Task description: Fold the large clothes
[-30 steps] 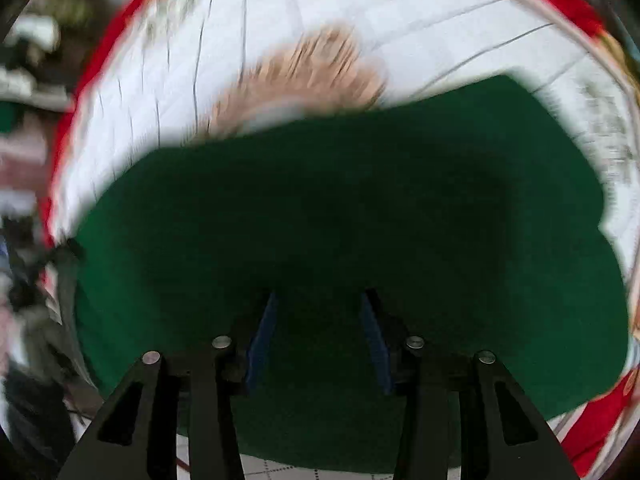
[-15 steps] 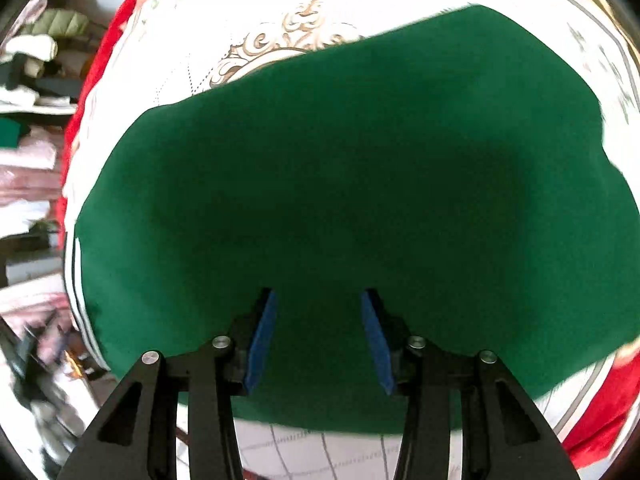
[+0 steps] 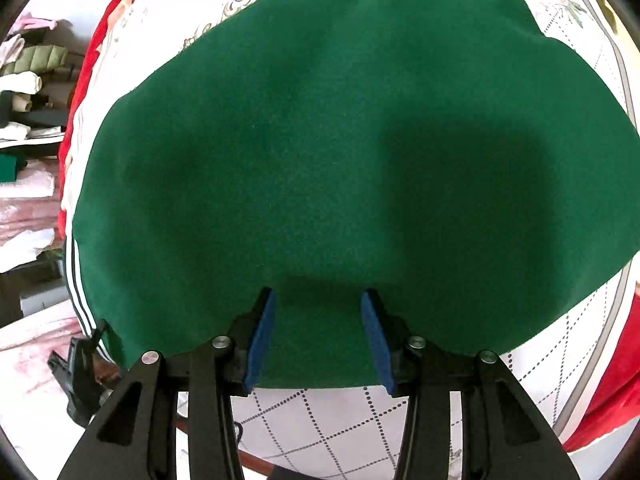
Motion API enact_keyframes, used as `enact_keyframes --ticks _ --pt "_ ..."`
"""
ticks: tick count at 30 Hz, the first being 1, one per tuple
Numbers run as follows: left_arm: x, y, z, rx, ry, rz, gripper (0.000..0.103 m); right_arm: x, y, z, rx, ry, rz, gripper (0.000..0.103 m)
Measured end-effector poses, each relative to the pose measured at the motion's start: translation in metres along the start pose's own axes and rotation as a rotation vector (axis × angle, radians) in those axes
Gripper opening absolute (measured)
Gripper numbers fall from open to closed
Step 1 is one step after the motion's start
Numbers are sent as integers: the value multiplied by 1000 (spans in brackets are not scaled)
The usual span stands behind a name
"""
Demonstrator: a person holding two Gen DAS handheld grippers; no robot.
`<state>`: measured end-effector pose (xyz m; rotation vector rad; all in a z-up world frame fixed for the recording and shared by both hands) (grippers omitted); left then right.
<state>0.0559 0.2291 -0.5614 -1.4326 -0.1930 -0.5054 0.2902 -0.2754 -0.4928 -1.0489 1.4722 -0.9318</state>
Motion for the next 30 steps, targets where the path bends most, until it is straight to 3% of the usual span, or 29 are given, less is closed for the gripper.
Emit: enact_keyframes --ticks 1,3,9,12,14,16,20,21,22,24,30 --pt "2 -2 1 29 0 -9 37 1 2 0 -4 -2 2 46" --pt "11 -8 7 67 8 -61 23 0 4 0 -7 2 4 46" --pt "17 -28 28 72 -14 -406 21 -19 14 -1 -17 -8 7 46" --pt "3 -9 32 31 -60 -472 25 -18 13 0 -24 -21 7 46" --pt "-3 10 35 -2 -77 -465 35 -25 18 1 -30 -26 11 46" --pt "1 31 36 -46 -89 -475 53 -24 19 2 -39 -20 21 46" --pt "40 40 38 0 68 -359 53 -21 21 3 -51 -24 25 46" --pt "51 39 39 23 113 -326 50 -23 21 4 -54 -26 18 47" --pt "60 36 41 50 147 -272 30 -22 20 4 -56 -27 12 46" --pt "74 30 46 81 185 -237 22 -31 16 6 -45 -37 20 47" --pt "86 -4 63 171 239 -175 19 -93 20 26 28 -145 93 46"
Point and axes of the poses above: each gripper's, at about its wrist camera, not at the fingertips, and y roughly the way its jaws point, x to its right, z to its top, the point moved 2 cm from there along y, roughly the way its jaws point
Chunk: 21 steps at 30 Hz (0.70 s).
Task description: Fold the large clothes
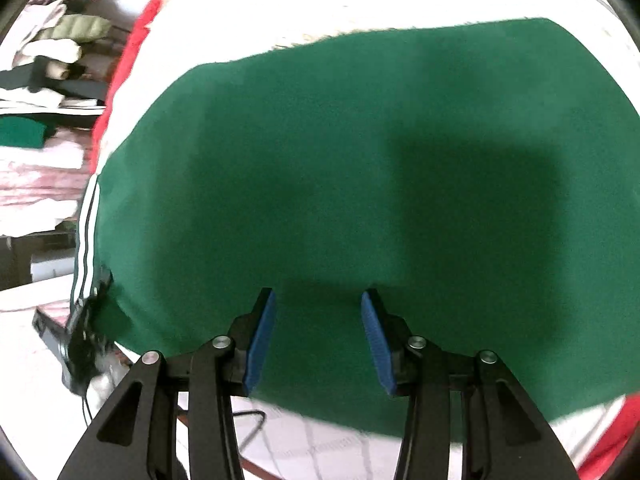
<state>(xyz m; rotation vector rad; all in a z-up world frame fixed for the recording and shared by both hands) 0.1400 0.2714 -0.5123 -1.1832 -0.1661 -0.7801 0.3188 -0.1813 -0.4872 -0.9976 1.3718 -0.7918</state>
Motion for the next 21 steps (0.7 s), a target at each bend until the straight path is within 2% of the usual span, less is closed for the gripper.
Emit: enact_keyframes --ticks 2,6,8,10,12,14,15,18,19,20,21 --pt "-13 -13 0 5 8 2 20 -19 16 12 23 -18 8 46" --pt "-33 3 -6 -48 0 -11 23 -42 54 26 -14 -81 -165 49" --pt "-41 11 -11 -82 -25 -12 25 -50 58 29 -40 -88 -209 52" --pt "-47 15 -17 -88 -63 -9 34 -50 54 28 -57 -86 -186 54" --pt "-49 19 -21 -87 -91 -6 35 -52 41 29 -65 -70 -111 53" --pt "-44 20 -22 -75 -78 1 35 -36 12 23 -38 -37 -52 53" --pt "-42 20 -22 -66 -67 9 35 -27 -2 20 -11 -22 -60 53" --pt "-37 22 -24 -47 -39 43 34 19 -42 9 73 19 -181 53" --pt "-36 22 -24 -42 -28 55 29 39 -46 7 78 37 -233 53" --pt "-33 22 -24 -36 -14 72 26 55 -41 7 56 53 -281 53" --pt "-30 21 -24 -33 1 90 24 78 -22 3 -28 63 -338 53"
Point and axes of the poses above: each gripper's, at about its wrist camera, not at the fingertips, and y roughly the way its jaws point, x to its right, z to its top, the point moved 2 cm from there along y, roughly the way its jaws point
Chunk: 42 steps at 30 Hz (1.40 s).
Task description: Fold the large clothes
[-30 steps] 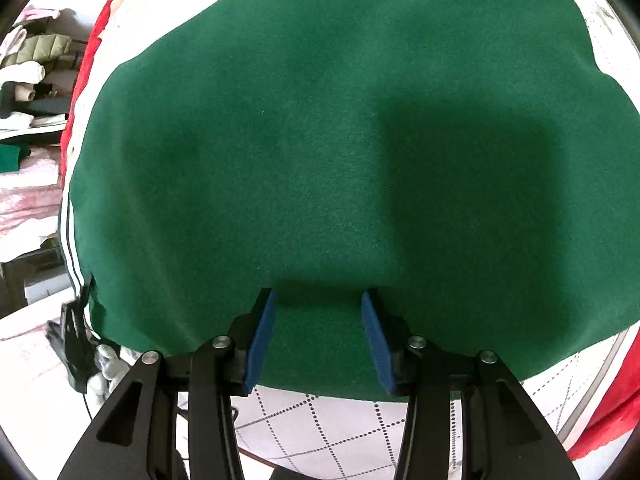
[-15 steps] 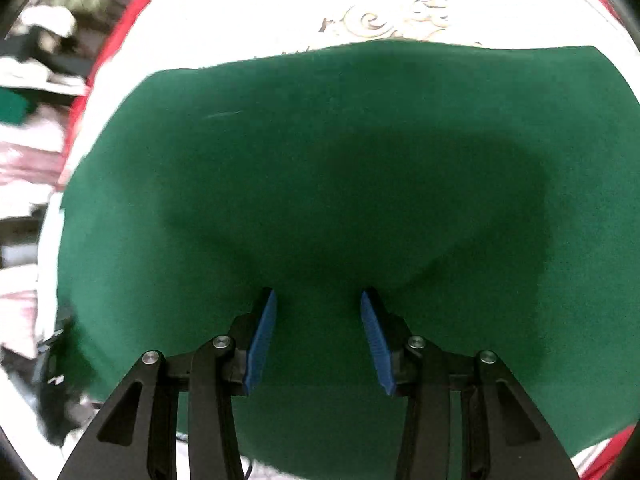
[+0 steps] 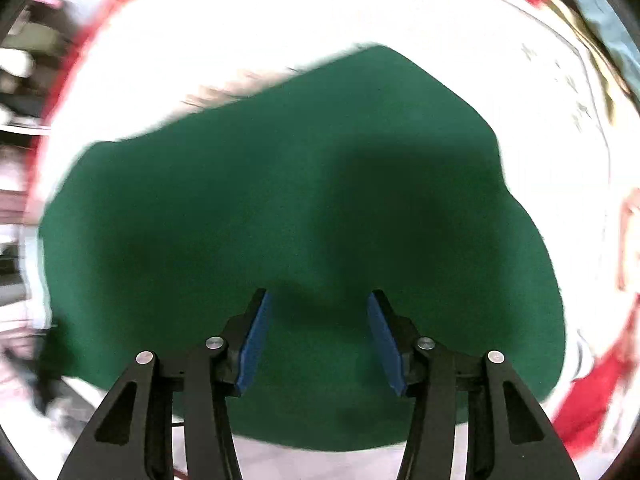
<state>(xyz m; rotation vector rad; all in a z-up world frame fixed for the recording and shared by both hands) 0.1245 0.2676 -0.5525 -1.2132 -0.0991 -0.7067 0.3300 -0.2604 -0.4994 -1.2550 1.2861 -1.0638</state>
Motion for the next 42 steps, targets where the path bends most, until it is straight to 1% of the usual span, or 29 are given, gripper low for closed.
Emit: enact_keyframes --ticks 1,2,3,4,5,6,7,9,11,12,14,16,17,18,20,21,22,23,25,26,27,28,29,31,34,36,38,40,42 --pt "4 -3 0 6 15 17 22 6 21 -1 -56 -21 28 53" --pt "10 -3 1 10 34 41 21 12 32 -1 -54 -22 81 54" --pt "18 -6 2 11 73 82 20 16 32 1 -54 -1 107 54" --pt "24 -9 3 21 100 102 19 18 27 3 -73 16 125 54" --pt "30 -15 5 37 123 112 19 20 20 4 -72 6 148 54" --pt "35 -20 8 50 137 118 18 23 6 2 -50 5 198 54" --pt "40 -26 12 64 145 117 18 28 -3 0 -32 24 227 54" --pt "44 -36 20 84 146 113 17 49 -28 -11 18 98 293 54" --pt "50 -45 33 107 145 106 17 66 -43 -24 52 140 309 60" --pt "53 -50 39 119 155 107 17 79 -51 -33 72 162 282 66" --pt "63 -55 51 147 186 112 17 93 -55 -45 98 155 239 66" --pt "73 -65 60 176 237 120 17 103 -47 -52 78 138 227 66" --pt "79 -71 63 191 270 119 17 101 -39 -56 61 139 233 66" --pt "87 -76 65 205 306 115 17 105 -33 -53 49 136 258 66" --pt "106 -88 63 230 389 94 17 89 -9 -58 14 132 315 66" --pt "117 -94 59 236 431 71 17 83 2 -61 -1 134 343 68" --pt "132 -100 52 231 485 25 17 80 13 -63 -16 139 377 69" --pt "143 -103 46 223 517 -7 16 79 18 -64 -10 150 386 69" --pt "175 -112 19 189 609 -117 16 76 27 -69 10 171 404 70" --pt "187 -113 7 171 646 -153 16 77 29 -71 16 181 418 70" --pt "202 -115 -11 148 690 -195 16 90 32 -77 20 186 432 70" --pt "218 -116 -32 111 729 -251 16 101 32 -83 23 193 454 70" --pt "229 -115 -49 76 757 -291 16 111 30 -87 23 202 474 70" --pt "251 -111 -90 -6 812 -367 15 117 37 -91 17 219 504 70" --pt "275 -103 -156 -122 891 -462 15 125 41 -90 8 205 510 70" --pt "282 -92 -185 -193 905 -487 15 133 40 -92 7 186 508 70" --pt "285 -79 -209 -255 918 -495 15 125 41 -90 6 177 512 70" --pt "285 -59 -230 -309 941 -482 15 125 42 -85 4 176 521 70" --pt "281 -43 -244 -337 975 -452 15 129 42 -85 -1 177 528 70"
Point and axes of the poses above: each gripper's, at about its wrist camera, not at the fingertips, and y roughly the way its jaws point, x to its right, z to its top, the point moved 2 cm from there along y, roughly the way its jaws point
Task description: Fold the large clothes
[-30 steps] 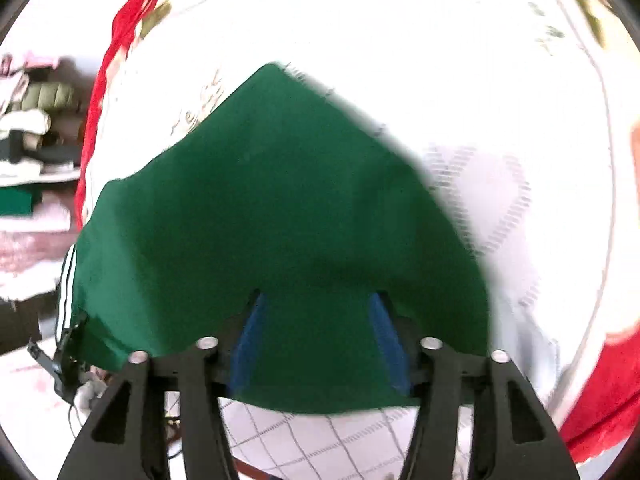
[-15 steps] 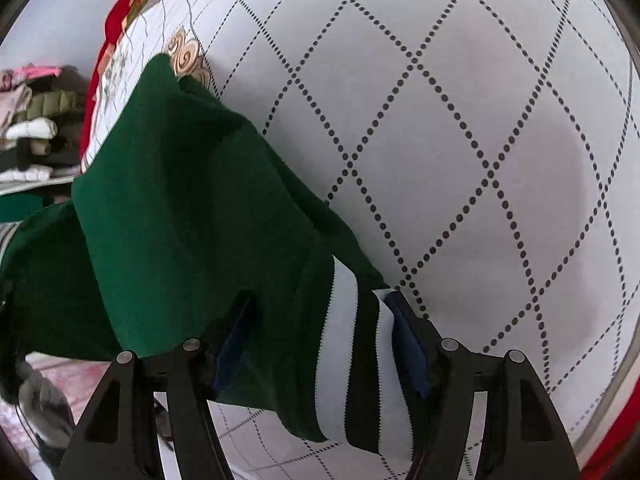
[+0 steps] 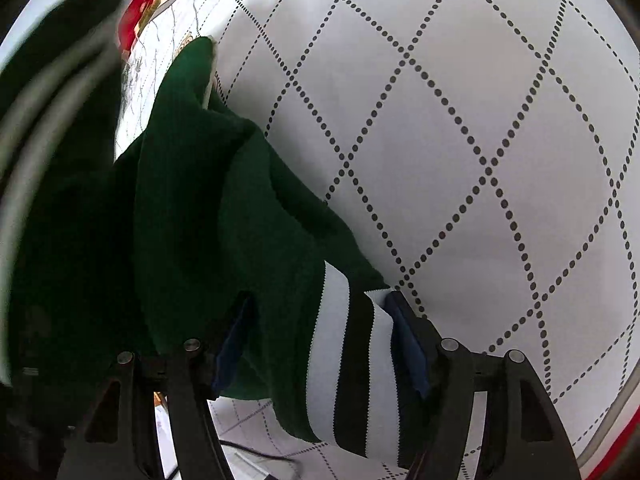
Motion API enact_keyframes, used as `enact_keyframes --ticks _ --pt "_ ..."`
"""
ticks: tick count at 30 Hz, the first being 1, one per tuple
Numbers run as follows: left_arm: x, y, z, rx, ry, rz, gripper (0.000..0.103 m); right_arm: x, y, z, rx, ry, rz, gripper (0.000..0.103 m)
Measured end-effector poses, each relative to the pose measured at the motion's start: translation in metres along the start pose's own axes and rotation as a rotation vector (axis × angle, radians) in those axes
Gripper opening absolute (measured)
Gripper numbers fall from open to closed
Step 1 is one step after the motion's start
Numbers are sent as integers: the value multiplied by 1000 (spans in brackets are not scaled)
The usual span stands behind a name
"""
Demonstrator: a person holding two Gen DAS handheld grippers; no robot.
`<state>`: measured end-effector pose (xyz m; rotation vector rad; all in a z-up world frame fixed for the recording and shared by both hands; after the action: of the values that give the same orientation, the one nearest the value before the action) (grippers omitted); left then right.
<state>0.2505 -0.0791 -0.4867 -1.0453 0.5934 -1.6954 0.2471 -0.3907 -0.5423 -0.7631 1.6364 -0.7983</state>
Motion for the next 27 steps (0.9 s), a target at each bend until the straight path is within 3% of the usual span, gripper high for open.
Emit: enact_keyframes --ticks 3,7,11,12,14,15,16,21,22,27 --pt "-2 22 -13 -90 34 47 15 3 -4 2 -14 12 0 70" --pt "8 12 -2 -163 105 112 17 7 -21 3 -3 34 -27 70" --pt "6 4 1 -256 78 139 22 9 -46 -2 33 57 -30 70" --pt "3 1 2 -277 59 128 27 12 -55 -5 46 61 -39 70" --pt "-1 -6 3 -300 5 77 49 16 -72 -12 64 67 -50 70" --pt "-3 -11 2 -302 -34 42 68 17 -80 -15 75 71 -52 70" --pt "-4 -16 1 -302 -61 19 71 18 -87 -17 87 75 -50 70" --pt "-6 -45 -4 -263 -148 10 72 9 -111 -19 119 85 2 70" --pt "-9 -49 -4 -247 -160 30 77 5 -116 -15 118 82 21 70" --pt "-43 -77 -13 -160 -193 231 81 -42 -101 -12 69 67 167 80"
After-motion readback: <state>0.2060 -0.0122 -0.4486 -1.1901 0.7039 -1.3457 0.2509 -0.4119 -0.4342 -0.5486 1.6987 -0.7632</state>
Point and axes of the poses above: each gripper's, at about its wrist camera, not at the fingertips, and y roughly the way its jaws point, x to its right, z to its top, the point moved 2 cm from there along y, roughly the way its jaws point
